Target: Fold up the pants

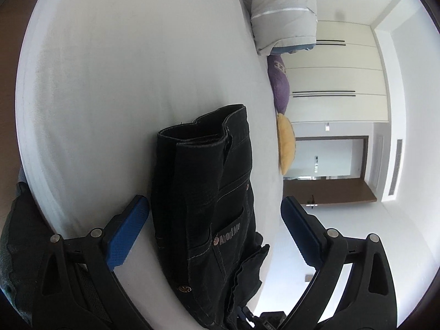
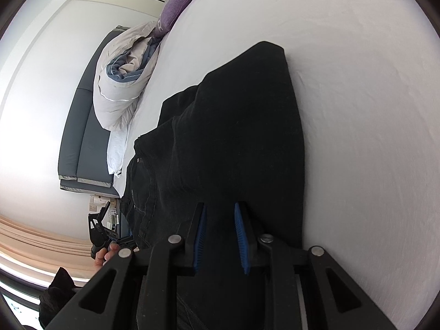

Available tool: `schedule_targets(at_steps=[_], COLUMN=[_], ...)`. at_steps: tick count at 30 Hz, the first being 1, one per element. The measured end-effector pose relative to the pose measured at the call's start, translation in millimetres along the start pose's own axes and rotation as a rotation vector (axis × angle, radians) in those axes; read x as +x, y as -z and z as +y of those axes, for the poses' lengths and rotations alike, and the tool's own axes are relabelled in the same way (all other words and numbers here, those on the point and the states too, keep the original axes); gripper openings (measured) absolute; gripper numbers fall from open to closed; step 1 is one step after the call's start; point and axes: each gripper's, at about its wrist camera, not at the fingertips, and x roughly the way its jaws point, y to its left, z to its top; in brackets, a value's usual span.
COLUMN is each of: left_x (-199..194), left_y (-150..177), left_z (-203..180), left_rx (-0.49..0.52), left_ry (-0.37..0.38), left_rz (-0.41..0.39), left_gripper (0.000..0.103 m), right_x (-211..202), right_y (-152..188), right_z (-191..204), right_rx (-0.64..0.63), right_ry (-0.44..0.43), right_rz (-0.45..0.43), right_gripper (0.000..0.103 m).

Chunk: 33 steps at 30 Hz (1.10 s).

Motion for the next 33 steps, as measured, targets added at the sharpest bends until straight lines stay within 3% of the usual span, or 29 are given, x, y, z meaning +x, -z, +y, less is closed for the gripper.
schedule_targets(at_steps=[1,3,5,10,15,21,26,28,31,33], left_x=[1,7,13,17,12,7,4,10,28,47], left_y=[-3,-5,-7,-13,-12,-5,11,24,69,123], left_z=[1,2,9,15,8,-11,-76,-114,-181,-216], left_rx=[-0.007,-0.018,-0.052,-0.090,-0.070,-0.010,0.218,0.356,0.671,0.920], left_ry=[0.007,-0.006,-0.019,0.001,0.019,-0.004,-0.061,-0.086,-0.139,-0.167], left_rz=[0.003,0.026,0.050,0.051,0.028,-0.021,-0.034,-0.028,0.007,0.063], left_gripper=[0.089,0.056,0.040,0.031,0.015,0.010,0.010,0.010,0.010,0.010], right_x=[0,1,1,1,1,2,3,4,4,2], right_y=[0,0,0,0,0,1,2,3,2,0], right_z=[0,0,0,1,4,13,12,13,14,17], right_rx=[0.002,0.004,0.004,0.001,-0.009,-0.057,-0.066,-0.073,-0.073,-0.062], right_ry=[-0.001,-0.003,-0.005,0.001,0.011,0.062,0.076,0.084,0.089,0.094], right_rz=[0.000,-0.002,-0.003,-0.002,-0.003,0.001,0.003,-0.001,0.002,0.016], right_gripper=[0.023,0.023,0.023,0.023,0.023,0.023,0.021,0.021,0.021,0.026])
